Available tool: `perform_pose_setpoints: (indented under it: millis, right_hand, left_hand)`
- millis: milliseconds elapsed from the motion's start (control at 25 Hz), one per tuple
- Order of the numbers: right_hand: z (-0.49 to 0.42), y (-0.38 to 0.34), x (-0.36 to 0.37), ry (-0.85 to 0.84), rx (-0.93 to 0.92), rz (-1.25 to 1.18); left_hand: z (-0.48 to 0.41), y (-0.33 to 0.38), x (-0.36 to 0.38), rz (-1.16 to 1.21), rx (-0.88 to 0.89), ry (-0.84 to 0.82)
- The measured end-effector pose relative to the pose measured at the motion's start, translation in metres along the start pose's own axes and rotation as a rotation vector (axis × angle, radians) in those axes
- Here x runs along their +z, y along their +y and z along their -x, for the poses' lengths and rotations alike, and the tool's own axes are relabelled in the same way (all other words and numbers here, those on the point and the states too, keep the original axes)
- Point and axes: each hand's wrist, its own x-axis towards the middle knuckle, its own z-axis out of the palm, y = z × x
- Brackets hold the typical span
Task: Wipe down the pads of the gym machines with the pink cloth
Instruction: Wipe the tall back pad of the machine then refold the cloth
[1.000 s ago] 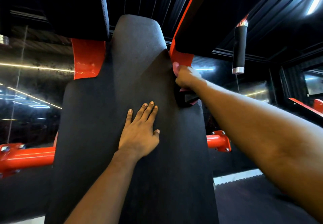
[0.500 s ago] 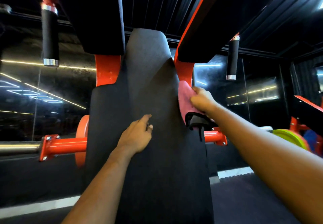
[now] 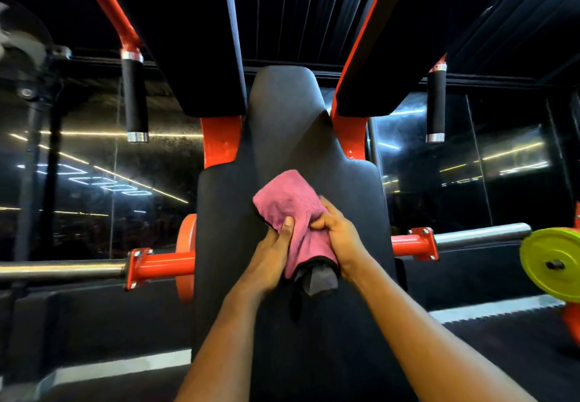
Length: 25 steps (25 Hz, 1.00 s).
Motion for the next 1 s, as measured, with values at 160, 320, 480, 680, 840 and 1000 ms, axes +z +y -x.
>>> perform_pose_setpoints:
  millis: [160, 320, 480, 680, 840, 1000]
  right_hand:
    - [-0.018, 0.016, 0.023, 0.003, 0.061, 0.576]
    - [-0.040, 0.028, 0.031, 0.072, -0.083, 1.156]
    - [-0.067, 0.055, 0.015, 0.203, -0.237, 1.344]
    - [-0.081, 0.105, -0.022, 0.228, -0.440, 1.566]
    - [-0.086, 0.123, -0.028, 0.313, -0.540, 1.617]
    - [-0.089, 0.127, -0.030, 0.327, -0.564, 1.621]
  left_hand:
    - [0.010, 0.002, -0.018, -0.001, 0.177, 0.351]
    - [0.003, 0.016, -0.067, -0.454, 0.253, 0.813]
    - [-0.047, 0.048, -0.130, -0.821, 0.209, 1.133]
    - [-0.137, 0.056, -0.147, -1.320, 0.275, 0.906]
    - [-0.191, 0.052, -0.124, -1.350, 0.249, 0.814]
    - [-0.195, 0.028, -0.139, -1.124, 0.275, 0.598]
